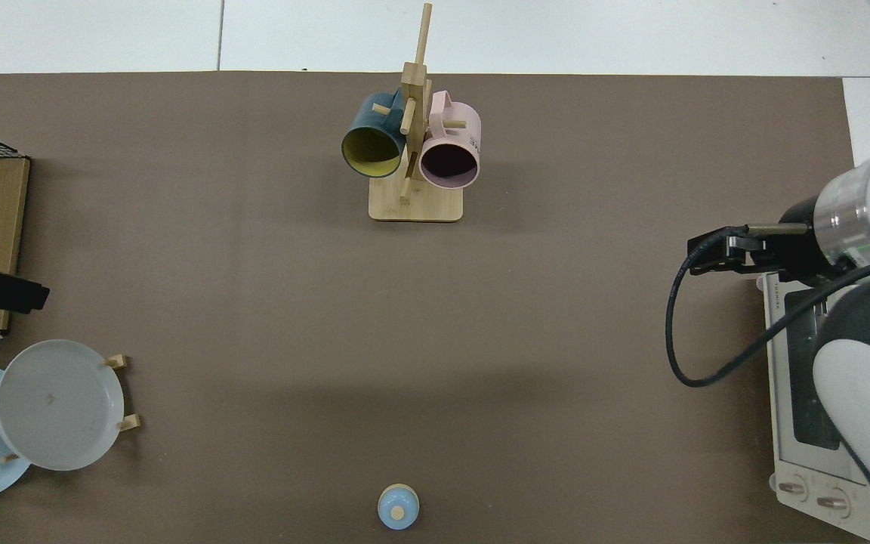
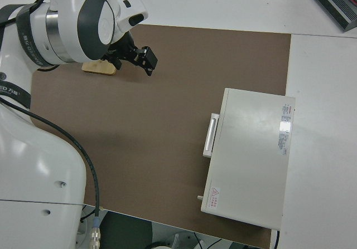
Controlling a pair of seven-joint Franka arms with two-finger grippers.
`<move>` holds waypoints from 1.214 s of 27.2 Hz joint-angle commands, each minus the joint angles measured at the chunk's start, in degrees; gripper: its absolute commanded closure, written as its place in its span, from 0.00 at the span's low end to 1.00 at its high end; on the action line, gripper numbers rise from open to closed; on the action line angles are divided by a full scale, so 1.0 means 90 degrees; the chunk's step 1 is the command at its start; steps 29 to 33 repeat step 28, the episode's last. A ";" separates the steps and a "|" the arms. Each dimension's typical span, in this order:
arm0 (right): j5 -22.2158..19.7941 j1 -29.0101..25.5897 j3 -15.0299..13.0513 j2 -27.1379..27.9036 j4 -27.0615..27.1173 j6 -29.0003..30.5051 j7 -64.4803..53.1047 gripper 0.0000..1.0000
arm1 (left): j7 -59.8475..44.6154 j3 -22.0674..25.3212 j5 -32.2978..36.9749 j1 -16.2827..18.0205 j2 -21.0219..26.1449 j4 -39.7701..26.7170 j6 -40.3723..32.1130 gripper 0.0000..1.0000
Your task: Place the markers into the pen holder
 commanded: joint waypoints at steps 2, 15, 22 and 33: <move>0.0032 -0.0109 0.0055 -0.0117 -0.0110 0.0056 -0.0190 0.00 | -0.0224 0.0066 -0.0192 -0.0047 0.0056 0.0197 -0.0017 0.00; 0.0032 -0.0109 0.0055 -0.0108 -0.0110 0.0056 -0.0190 0.00 | -0.0243 0.0017 -0.0201 -0.0135 0.0124 0.0089 0.0130 0.02; 0.0032 -0.0109 0.0055 -0.0108 -0.0110 0.0056 -0.0190 0.00 | -0.0204 0.0017 -0.0250 -0.0115 0.0114 0.0080 0.0169 0.02; 0.0032 -0.0109 0.0055 -0.0108 -0.0110 0.0056 -0.0190 0.00 | -0.0185 0.0017 -0.0250 -0.0115 0.0104 0.0070 0.0169 0.02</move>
